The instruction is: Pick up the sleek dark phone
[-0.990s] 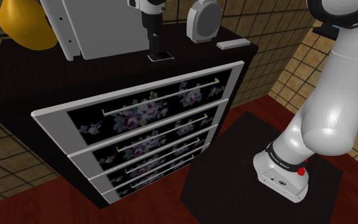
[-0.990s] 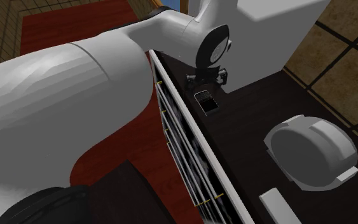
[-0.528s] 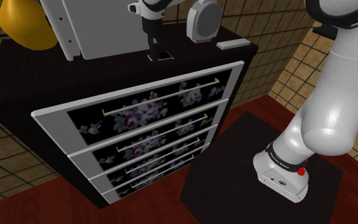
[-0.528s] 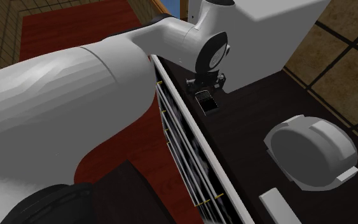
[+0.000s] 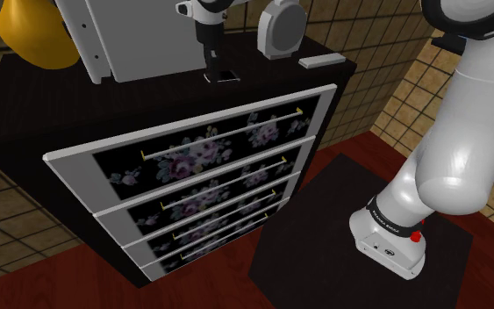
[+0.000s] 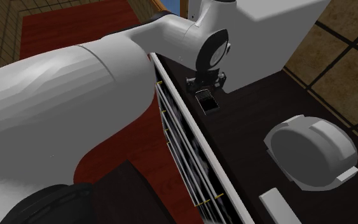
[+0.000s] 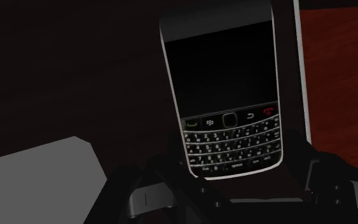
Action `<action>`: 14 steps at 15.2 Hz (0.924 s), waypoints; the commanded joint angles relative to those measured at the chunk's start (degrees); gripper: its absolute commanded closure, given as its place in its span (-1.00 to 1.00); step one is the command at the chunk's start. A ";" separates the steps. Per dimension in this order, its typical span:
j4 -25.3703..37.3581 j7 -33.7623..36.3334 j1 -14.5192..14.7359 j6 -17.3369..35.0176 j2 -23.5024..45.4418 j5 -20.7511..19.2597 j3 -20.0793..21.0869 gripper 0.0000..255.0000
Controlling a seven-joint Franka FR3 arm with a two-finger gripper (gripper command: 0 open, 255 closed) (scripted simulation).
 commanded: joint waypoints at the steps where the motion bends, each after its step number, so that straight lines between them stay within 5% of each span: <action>1: 0.90 -0.02 0.00 -1.24 -0.31 0.03 0.01 1.00; 14: 10.01 -0.19 0.08 -10.53 -0.49 0.09 0.05 1.00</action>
